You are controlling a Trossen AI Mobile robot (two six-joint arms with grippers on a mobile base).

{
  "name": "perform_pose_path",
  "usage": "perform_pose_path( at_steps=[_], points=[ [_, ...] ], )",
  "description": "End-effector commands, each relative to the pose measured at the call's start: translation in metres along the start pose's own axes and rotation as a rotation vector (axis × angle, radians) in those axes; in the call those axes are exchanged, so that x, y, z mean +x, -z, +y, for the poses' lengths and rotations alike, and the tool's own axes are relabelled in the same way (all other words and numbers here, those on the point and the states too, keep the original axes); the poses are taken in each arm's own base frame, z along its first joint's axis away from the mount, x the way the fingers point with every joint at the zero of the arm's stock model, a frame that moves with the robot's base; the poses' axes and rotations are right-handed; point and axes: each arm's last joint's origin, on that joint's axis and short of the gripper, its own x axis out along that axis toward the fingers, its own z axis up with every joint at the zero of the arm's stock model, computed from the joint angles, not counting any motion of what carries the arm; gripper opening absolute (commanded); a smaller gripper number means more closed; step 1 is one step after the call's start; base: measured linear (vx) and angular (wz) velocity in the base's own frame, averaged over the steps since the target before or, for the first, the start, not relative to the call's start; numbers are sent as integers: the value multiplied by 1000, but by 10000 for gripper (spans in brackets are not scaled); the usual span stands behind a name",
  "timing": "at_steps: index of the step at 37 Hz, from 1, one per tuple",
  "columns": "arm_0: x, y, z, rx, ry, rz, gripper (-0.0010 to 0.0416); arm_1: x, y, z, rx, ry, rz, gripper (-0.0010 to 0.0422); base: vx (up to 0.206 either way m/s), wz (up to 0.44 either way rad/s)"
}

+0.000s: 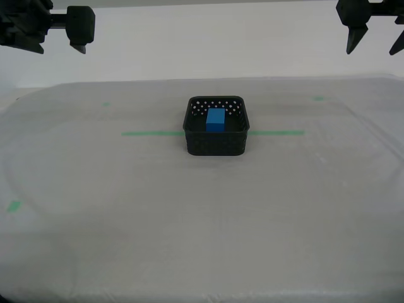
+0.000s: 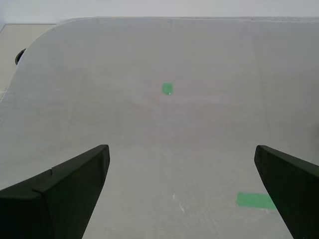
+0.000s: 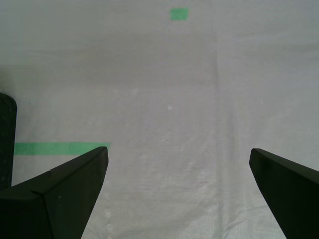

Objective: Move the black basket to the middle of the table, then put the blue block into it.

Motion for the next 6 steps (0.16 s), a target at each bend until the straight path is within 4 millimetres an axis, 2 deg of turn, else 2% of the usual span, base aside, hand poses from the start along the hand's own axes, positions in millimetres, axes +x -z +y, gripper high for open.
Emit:
perform_pose_path(
  at_steps=[1, 6],
  points=[
    [0, 0, 0, 0, 0, -2, 398, 0, -1, 0, -2, -1, -4, 400, 0, 0],
    [0, 0, 0, 0, 0, -1, 398, 0, -1, 0, -2, -1, -4, 400, 0, 0]
  ],
)
